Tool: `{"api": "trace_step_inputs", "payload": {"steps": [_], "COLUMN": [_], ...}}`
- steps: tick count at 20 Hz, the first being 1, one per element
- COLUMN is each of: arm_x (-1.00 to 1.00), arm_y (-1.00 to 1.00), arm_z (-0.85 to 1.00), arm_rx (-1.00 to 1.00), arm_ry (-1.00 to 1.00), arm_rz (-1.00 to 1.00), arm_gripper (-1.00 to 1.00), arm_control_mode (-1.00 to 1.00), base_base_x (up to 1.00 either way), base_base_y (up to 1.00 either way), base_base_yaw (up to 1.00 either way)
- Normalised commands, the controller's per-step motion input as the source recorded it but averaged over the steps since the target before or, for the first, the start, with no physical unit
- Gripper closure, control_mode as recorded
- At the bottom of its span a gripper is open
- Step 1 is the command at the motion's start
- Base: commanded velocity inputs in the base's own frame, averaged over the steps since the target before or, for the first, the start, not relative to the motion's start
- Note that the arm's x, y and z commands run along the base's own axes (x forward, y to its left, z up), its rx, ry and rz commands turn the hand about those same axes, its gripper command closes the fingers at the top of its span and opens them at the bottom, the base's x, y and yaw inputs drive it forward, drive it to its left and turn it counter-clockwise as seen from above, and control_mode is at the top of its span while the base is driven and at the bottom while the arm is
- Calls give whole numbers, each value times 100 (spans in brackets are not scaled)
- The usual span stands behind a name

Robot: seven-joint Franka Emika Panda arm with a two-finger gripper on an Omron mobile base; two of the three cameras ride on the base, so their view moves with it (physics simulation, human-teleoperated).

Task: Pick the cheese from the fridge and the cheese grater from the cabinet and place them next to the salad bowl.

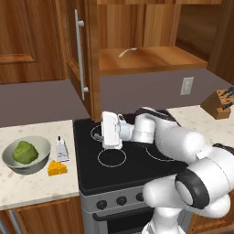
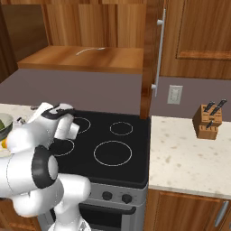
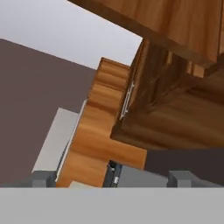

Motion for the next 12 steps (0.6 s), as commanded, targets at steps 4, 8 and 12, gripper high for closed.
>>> {"api": "trace_step_inputs", "payload": {"steps": [4, 8, 12], "arm_x": [-78, -70, -66], "arm_y": [-25, -36, -61], "arm_z": [97, 93, 92], "arm_rx": [14, 15, 20], "arm_ry": [-4, -4, -8], "arm_rz": [-2, -1, 0], "arm_gripper": [-100, -100, -100], "arm_control_mode": [-100, -100, -100], "base_base_x": [0, 0, 0], "base_base_y": [0, 0, 0], "base_base_yaw": [0, 0, 0]}}
